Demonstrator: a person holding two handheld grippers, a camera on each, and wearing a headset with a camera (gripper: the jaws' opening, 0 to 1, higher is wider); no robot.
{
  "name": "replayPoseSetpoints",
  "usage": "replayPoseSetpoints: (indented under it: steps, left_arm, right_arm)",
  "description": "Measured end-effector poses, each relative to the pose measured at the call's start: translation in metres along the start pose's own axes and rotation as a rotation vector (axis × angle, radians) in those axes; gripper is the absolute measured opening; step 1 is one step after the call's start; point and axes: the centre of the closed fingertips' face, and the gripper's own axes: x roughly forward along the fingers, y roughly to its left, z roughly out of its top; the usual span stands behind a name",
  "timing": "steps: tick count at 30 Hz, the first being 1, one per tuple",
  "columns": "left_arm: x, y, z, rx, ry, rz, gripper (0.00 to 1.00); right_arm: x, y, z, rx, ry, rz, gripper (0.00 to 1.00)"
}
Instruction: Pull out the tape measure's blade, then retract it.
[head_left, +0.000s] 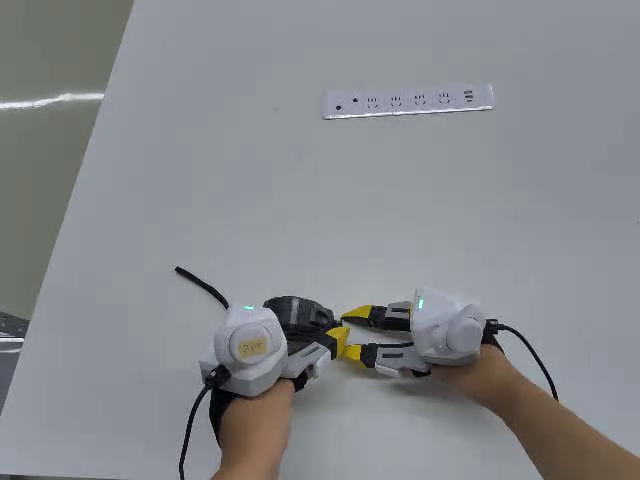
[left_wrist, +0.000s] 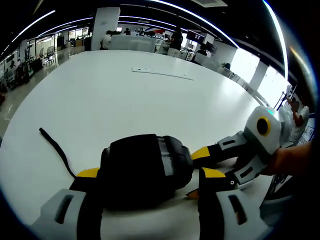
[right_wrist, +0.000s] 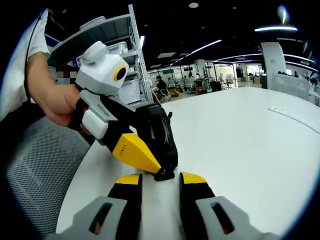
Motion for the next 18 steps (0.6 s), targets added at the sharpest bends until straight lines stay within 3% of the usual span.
replayPoseSetpoints:
  steps: [18]
  left_arm:
    - [-0.008, -0.003, -0.005, 0.042, -0.022, -0.08, 0.77]
  right_arm:
    - [-0.03, 0.0, -0.006, 0.033, -0.014, -0.13, 0.31]
